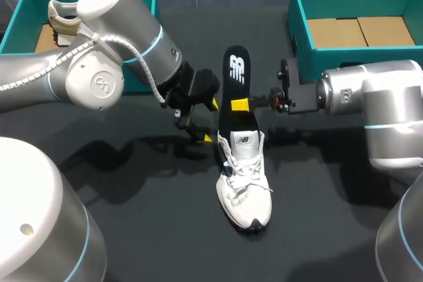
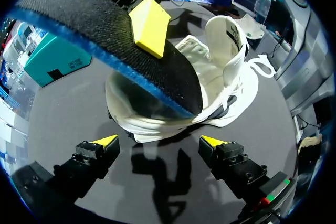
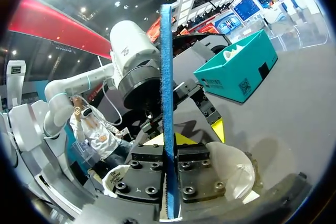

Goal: Take the shoe out of the shoebox, open the shoe tongue, remove and reinsert the insole, then place the shoe into the shoebox

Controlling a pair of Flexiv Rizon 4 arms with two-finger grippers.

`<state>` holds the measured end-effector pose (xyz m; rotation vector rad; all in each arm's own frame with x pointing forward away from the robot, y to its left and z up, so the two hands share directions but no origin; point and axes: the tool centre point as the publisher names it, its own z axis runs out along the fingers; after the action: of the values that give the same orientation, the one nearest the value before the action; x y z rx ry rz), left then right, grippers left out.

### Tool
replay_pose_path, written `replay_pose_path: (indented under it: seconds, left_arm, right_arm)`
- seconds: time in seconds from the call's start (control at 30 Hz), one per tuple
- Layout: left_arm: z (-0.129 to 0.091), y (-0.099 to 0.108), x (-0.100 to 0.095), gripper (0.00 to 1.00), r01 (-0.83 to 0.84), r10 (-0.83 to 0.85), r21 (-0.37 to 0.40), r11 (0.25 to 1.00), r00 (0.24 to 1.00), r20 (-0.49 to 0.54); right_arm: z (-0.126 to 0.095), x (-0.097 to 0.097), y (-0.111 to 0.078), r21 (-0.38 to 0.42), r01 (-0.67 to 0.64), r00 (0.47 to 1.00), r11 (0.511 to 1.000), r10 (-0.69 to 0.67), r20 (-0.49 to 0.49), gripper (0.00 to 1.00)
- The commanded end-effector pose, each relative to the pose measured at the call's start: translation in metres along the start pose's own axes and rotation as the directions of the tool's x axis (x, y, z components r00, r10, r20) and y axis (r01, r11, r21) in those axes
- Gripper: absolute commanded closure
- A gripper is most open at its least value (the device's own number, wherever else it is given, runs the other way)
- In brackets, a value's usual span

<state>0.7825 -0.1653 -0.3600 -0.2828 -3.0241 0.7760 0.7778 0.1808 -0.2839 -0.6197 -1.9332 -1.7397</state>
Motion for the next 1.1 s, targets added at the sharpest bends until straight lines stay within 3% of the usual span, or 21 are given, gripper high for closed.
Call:
replay_pose_path:
  seconds: [0.03,0.6,0.93,0.97,1.1]
  left_arm:
    - [0.001,-0.001,0.000,0.00,0.000,0.000,-0.004,1.000,1.000,0.000]
    - [0.001,-0.001,0.000,0.00,0.000,0.000,-0.004,1.000,1.000,0.000]
    - [0.001,-0.001,0.000,0.00,0.000,0.000,-0.004,1.000,1.000,0.000]
    - [0.001,-0.001,0.000,0.00,0.000,0.000,-0.004,1.000,1.000,0.000]
    - [0.001,-0.001,0.000,0.00,0.000,0.000,-0.004,1.000,1.000,0.000]
  right_arm:
    - [0.002,-0.005,-0.003,0.006,-0.016,1.000,1.000,0.016,-0.018,1.00]
    - [0.002,0.003,-0.056,-0.021,-0.134,0.991,0.991,0.134,-0.015,1.00]
    - [0.006,0.008,-0.063,-0.023,-0.153,0.988,0.988,0.153,-0.014,1.00]
    - [0.005,0.008,-0.061,-0.027,-0.149,0.989,0.988,0.149,-0.017,0.89]
    - [0.006,0.009,-0.052,-0.029,-0.124,0.992,0.992,0.124,-0.020,0.71]
